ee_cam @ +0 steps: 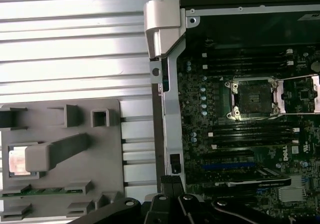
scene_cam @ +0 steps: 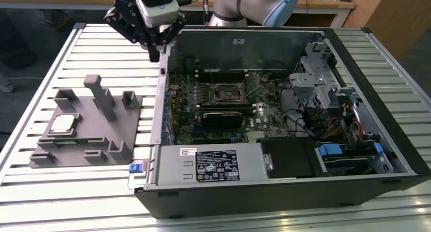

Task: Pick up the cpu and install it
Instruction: 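Reach for the cpu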

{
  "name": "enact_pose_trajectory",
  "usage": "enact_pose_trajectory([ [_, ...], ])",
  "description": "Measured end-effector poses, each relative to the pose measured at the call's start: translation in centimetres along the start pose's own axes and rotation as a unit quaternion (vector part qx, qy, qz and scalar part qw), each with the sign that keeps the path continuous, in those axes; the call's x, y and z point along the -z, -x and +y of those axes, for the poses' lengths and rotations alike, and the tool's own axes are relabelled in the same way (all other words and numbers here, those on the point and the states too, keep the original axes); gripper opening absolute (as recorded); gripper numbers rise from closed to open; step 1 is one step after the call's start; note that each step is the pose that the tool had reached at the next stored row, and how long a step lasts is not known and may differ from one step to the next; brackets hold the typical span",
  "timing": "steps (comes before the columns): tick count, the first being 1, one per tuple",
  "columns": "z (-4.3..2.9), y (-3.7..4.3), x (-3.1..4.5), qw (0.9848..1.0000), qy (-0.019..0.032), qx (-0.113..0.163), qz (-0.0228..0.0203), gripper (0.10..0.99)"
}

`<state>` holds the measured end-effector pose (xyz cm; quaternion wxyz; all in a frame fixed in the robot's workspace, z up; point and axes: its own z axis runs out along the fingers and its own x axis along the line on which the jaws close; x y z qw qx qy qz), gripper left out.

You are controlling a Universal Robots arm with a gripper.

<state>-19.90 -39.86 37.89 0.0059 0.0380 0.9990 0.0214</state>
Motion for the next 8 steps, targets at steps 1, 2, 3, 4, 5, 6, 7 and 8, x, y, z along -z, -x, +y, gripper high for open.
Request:
enact_pose_trajectory([
  [1,-0.01,-0.08,-0.01,1.0,0.0,0.0,0.0001,0.106],
  [2,-0.01,-0.16,-0.03,1.0,0.0,0.0,0.0002,0.106],
  [3,-0.02,-0.25,-0.04,1.0,0.0,0.0,0.0003,0.106],
  [4,-0.03,-0.33,-0.06,1.0,0.0,0.0,0.0004,0.106],
  [5,-0.04,-0.43,-0.06,1.0,-0.0001,0.0,0.0006,0.106],
  [6,-0.05,-0.56,-0.08,1.0,-0.0001,0.0,0.0006,0.106],
  [7,-0.06,-0.71,-0.09,1.0,-0.0001,0.0,0.0007,0.106],
  [8,-0.07,-0.88,-0.1,1.0,0.0,0.0,0.0007,0.106],
])
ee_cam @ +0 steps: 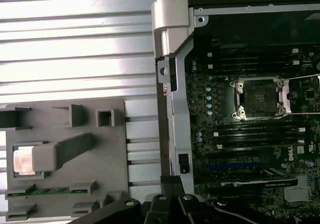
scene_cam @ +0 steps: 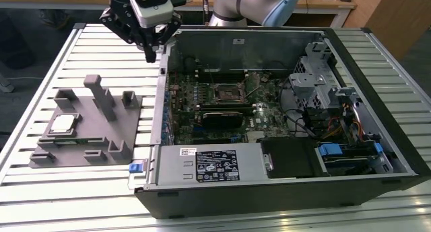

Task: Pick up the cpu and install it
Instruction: 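Reach for the cpu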

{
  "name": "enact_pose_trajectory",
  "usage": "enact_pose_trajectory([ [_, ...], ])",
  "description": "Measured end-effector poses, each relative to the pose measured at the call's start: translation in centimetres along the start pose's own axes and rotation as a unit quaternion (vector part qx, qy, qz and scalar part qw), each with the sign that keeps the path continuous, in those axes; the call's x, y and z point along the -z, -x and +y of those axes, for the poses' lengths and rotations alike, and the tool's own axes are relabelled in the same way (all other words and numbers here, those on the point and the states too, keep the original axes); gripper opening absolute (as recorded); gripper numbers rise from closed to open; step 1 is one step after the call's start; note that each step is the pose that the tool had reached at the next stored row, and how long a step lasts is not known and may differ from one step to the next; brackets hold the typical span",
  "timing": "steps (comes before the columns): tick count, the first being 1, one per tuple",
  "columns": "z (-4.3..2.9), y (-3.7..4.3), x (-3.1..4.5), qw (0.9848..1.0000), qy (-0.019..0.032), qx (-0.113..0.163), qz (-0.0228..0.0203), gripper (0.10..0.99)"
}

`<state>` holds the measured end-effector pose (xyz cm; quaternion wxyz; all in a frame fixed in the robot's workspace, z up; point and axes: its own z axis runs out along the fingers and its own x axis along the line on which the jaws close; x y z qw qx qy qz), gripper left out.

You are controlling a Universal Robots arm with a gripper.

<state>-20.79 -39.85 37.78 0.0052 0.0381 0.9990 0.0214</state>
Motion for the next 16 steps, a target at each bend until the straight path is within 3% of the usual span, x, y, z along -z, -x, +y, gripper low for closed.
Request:
enact_pose_trajectory([
  [1,-0.02,-0.45,-0.02,1.0,0.0,0.0,0.0,0.106],
  [7,-0.08,-1.44,-0.1,1.0,-0.0001,0.0,0.0004,0.106],
  [8,-0.15,-2.37,-0.12,1.0,-0.0001,0.0,0.0006,0.106],
  [13,-0.21,-3.28,-0.15,1.0,-0.0001,0.0,0.0008,0.106],
  [16,-0.21,-4.23,-0.15,1.0,-0.0001,0.0,0.0008,0.106],
])
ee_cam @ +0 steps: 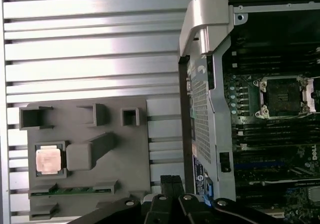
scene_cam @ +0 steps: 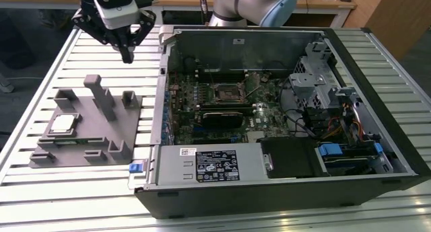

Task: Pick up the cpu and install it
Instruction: 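Reach for the cpu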

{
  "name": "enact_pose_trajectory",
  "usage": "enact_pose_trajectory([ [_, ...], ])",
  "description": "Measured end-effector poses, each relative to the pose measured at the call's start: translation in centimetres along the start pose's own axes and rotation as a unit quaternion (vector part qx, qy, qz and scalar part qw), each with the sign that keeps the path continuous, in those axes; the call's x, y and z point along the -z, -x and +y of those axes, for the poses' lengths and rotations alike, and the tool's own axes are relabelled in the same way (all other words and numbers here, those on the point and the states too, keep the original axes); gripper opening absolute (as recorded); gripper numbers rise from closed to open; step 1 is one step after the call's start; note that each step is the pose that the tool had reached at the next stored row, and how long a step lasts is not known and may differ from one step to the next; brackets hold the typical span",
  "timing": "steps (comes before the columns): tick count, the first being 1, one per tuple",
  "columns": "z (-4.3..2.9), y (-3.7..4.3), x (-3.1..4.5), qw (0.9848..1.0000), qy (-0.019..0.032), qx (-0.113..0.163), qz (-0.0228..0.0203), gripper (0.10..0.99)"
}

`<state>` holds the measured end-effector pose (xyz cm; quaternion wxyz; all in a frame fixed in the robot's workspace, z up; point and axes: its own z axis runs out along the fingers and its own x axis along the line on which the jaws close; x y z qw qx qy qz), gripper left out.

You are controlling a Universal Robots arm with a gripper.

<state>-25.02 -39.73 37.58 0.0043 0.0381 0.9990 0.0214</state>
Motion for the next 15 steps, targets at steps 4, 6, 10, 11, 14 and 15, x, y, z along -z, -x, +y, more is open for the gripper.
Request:
enact_pose_trajectory([
  [4,0.16,-1.55,-0.05,1.0,0.0,0.0,0.0,0.106],
  [6,0.28,-2.31,-0.09,1.0,0.0,0.0,0.0,0.106],
  [10,0.47,-3.81,-0.14,1.0,0.0,0.0,0.0,0.106],
  [11,0.49,-4.14,-0.16,1.0,0.0,0.0,0.0,0.106],
  [14,0.55,-5.08,-0.21,1.0,0.0,0.0,0.0,0.106],
  [15,0.57,-5.38,-0.23,1.0,0.0001,0.0,0.0,0.106],
])
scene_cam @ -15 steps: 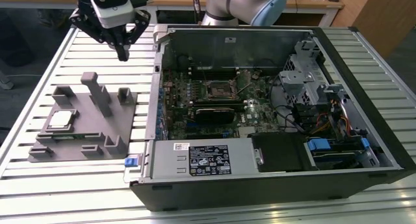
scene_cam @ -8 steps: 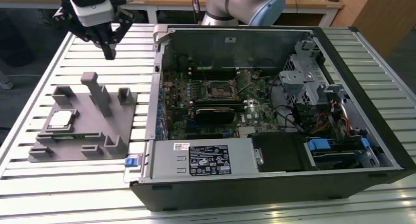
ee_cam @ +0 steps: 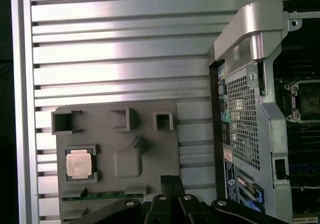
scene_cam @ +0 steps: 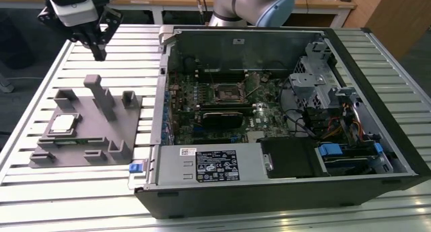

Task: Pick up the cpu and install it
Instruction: 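Reach for the cpu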

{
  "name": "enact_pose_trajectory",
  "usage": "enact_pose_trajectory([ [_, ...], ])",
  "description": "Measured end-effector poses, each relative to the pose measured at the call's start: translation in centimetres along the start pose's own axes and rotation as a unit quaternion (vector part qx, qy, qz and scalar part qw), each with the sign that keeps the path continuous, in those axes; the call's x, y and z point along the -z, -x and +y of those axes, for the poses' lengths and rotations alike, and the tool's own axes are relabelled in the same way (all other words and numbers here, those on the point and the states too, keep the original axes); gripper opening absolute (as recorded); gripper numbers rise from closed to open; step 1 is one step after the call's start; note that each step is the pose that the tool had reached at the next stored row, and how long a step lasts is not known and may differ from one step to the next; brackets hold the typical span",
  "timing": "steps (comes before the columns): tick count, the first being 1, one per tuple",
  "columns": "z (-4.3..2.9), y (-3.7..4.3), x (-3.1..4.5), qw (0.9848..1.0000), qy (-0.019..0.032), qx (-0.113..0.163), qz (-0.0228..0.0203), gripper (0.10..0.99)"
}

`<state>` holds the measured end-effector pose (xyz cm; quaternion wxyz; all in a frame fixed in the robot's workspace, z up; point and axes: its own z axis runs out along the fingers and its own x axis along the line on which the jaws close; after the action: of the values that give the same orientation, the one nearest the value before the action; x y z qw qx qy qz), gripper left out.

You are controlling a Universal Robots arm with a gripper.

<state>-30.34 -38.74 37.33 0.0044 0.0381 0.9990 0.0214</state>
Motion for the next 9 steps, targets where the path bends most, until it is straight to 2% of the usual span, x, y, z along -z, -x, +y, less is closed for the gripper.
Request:
enact_pose_trajectory([
  [4,0.03,-1.33,-0.05,1.0,-0.0001,0.0,0.0001,0.106],
  [9,-0.11,-3.39,-0.19,1.0,0.0,0.0,0.0001,0.106],
])
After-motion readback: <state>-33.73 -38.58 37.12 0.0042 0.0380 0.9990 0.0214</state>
